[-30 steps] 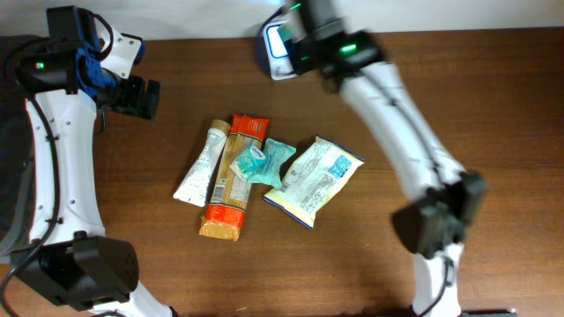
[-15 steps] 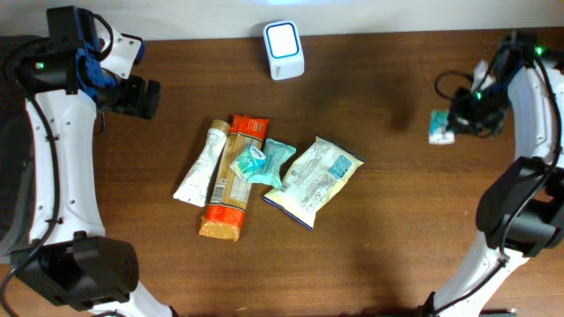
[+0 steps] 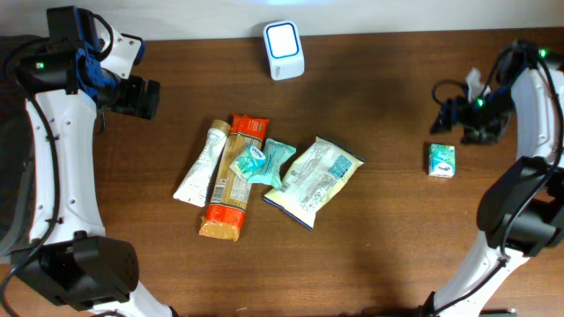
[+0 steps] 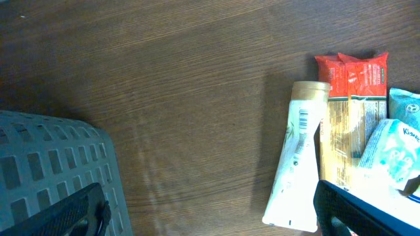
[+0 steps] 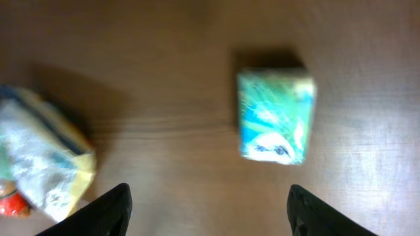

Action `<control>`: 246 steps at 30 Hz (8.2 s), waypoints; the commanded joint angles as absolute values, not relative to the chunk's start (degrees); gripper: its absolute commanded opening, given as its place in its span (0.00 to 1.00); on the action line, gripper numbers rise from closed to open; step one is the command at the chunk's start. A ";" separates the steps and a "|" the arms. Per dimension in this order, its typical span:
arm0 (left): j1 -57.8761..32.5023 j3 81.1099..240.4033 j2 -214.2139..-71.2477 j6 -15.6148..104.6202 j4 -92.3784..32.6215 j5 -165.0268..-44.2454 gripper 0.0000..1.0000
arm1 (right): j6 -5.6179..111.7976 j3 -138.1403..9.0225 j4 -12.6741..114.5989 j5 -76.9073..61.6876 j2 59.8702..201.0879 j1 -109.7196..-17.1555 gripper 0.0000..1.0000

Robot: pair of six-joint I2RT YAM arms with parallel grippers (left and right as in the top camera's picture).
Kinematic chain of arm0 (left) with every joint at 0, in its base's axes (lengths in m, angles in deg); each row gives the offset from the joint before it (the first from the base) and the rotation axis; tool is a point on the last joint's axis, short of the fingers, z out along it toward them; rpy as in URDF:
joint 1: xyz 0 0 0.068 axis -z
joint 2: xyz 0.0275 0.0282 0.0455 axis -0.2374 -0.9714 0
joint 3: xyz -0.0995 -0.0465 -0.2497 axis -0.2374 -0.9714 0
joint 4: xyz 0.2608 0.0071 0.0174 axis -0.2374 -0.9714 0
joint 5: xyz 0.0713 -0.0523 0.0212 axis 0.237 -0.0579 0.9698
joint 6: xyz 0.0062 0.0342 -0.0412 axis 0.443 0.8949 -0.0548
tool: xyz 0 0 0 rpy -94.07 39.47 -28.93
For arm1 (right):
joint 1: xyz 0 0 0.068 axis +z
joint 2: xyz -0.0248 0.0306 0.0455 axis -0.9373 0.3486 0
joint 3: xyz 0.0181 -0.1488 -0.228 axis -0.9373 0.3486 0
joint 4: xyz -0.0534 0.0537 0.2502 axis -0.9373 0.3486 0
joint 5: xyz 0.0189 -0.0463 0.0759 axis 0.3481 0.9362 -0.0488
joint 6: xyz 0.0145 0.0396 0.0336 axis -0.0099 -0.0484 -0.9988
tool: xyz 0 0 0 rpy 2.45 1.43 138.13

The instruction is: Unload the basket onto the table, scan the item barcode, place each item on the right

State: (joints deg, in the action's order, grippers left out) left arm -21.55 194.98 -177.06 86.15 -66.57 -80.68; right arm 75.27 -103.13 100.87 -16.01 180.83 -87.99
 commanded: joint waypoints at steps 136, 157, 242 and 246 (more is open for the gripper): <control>-22.16 195.36 -176.12 87.07 -66.48 -81.27 0.99 | 125.74 -100.20 4.18 36.18 187.06 -41.79 0.04; -22.16 195.36 -176.12 87.07 -66.50 -81.27 0.99 | 64.35 -99.80 86.93 -12.87 156.50 -73.79 0.04; -22.16 195.36 -176.12 87.07 -66.50 -81.27 0.99 | 44.65 -70.84 50.80 -14.51 171.47 -43.47 0.08; -22.16 195.36 -176.12 87.07 -66.50 -81.27 0.99 | 48.81 -75.67 64.55 -7.66 168.81 -43.17 0.04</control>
State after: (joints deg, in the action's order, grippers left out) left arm -21.81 194.98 -177.04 86.17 -66.57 -80.68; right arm 45.02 -72.42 61.97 -12.98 171.89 -43.21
